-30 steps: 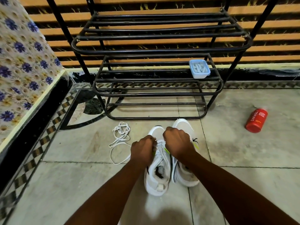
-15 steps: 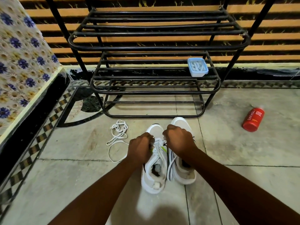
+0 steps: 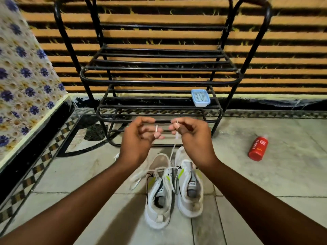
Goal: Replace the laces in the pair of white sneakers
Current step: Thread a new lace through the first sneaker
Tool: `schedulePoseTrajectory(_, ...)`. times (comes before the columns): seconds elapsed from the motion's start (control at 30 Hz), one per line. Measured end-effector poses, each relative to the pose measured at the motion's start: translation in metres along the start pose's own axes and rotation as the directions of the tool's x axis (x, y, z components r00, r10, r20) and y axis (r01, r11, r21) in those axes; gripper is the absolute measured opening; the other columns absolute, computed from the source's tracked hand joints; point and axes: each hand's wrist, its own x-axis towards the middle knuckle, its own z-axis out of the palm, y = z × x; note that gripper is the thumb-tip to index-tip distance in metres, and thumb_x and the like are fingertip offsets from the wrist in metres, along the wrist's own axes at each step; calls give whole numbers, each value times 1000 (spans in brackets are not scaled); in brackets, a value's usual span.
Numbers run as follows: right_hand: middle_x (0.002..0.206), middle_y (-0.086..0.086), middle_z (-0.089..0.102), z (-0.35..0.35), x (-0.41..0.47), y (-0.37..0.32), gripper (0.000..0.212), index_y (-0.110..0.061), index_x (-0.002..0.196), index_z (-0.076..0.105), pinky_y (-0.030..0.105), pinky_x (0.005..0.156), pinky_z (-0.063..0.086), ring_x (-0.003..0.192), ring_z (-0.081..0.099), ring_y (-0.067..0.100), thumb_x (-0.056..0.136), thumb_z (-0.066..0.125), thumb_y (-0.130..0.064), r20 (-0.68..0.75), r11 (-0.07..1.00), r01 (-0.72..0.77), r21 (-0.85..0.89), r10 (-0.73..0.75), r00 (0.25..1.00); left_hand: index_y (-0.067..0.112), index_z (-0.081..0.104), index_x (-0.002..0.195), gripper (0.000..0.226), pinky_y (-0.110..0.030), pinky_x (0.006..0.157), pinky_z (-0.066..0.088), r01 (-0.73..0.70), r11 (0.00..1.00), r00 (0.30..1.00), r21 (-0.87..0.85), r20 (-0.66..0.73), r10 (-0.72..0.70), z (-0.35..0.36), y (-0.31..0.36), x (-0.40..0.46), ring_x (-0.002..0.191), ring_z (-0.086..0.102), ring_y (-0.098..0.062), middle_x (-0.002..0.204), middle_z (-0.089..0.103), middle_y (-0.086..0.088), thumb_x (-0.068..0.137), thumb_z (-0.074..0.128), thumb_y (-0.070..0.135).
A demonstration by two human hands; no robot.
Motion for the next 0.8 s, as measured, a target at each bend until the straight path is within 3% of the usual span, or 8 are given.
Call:
schedulePoseTrajectory(0.07, 89, 0, 76, -3, 8, -21, 16, -11, 101, 78, 29, 79, 57, 85, 72, 12, 96, 64, -6, -31, 1000, 25, 14, -24, 999, -3, 63, 114, 26, -33, 82, 63, 13, 1000, 999, -19, -38, -14, 1, 29, 5, 83, 79, -25, 104, 74, -20, 90, 70, -12)
schedulePoseTrajectory(0.2, 92, 8, 75, -12, 21, -74, 13, -10, 99, 80, 48, 82, 60, 83, 73, 22, 93, 69, -7, -89, 997, 42, 58, -37, 995, -1, 72, 98, 6, -43, 95, 60, -3, 998, 998, -56, -66, 0, -6, 90, 10, 88, 79, -19, 92, 79, -12, 93, 73, 2)
schedulePoseTrajectory(0.27, 91, 6, 76, -16, 24, -101, 12, -5, 100, 78, 45, 82, 61, 81, 73, 20, 93, 69, -3, -92, 993, 50, 104, -40, 995, 3, 74, 93, 5, -46, 100, 56, 13, 998, 998, -60, -53, -16, -11, 116, 10, 92, 78, -19, 90, 80, -8, 94, 73, 8)
schedulePoseTrajectory(0.4, 82, 2, 69, -22, 24, -145, 15, -10, 96, 72, 38, 81, 61, 78, 68, 12, 87, 73, 2, -119, 979, 136, 152, -118, 986, 16, 76, 90, 6, -47, 93, 60, 6, 999, 1000, -43, -23, -8, -17, 155, 10, 97, 75, -26, 96, 77, -8, 95, 73, 16)
schedulePoseTrajectory(0.47, 83, 2, 70, -23, 24, -161, 17, -12, 94, 70, 38, 81, 61, 82, 69, 16, 85, 76, 1, -159, 971, 182, 158, -157, 975, 23, 77, 90, 6, -44, 88, 57, -14, 1000, 1000, -15, -5, 14, -22, 170, 9, 96, 72, -22, 93, 77, -2, 95, 74, 22)
schedulePoseTrajectory(0.63, 81, 6, 72, -20, 23, -183, 23, -12, 96, 66, 47, 83, 60, 83, 71, 22, 82, 78, 1, -196, 947, 235, 220, -193, 961, 18, 76, 95, 6, -41, 85, 53, 30, 994, 999, -109, 27, -27, -28, 196, 4, 88, 74, -9, 94, 80, 2, 89, 78, 19)
schedulePoseTrajectory(0.8, 79, 8, 73, -17, 21, -197, 23, -5, 98, 65, 33, 81, 62, 81, 73, 17, 82, 77, 6, -184, 930, 242, 276, -195, 963, 25, 77, 84, 6, -40, 81, 47, 66, 990, 997, -125, 46, -61, -32, 209, 7, 96, 68, -14, 95, 78, 6, 89, 78, 22)
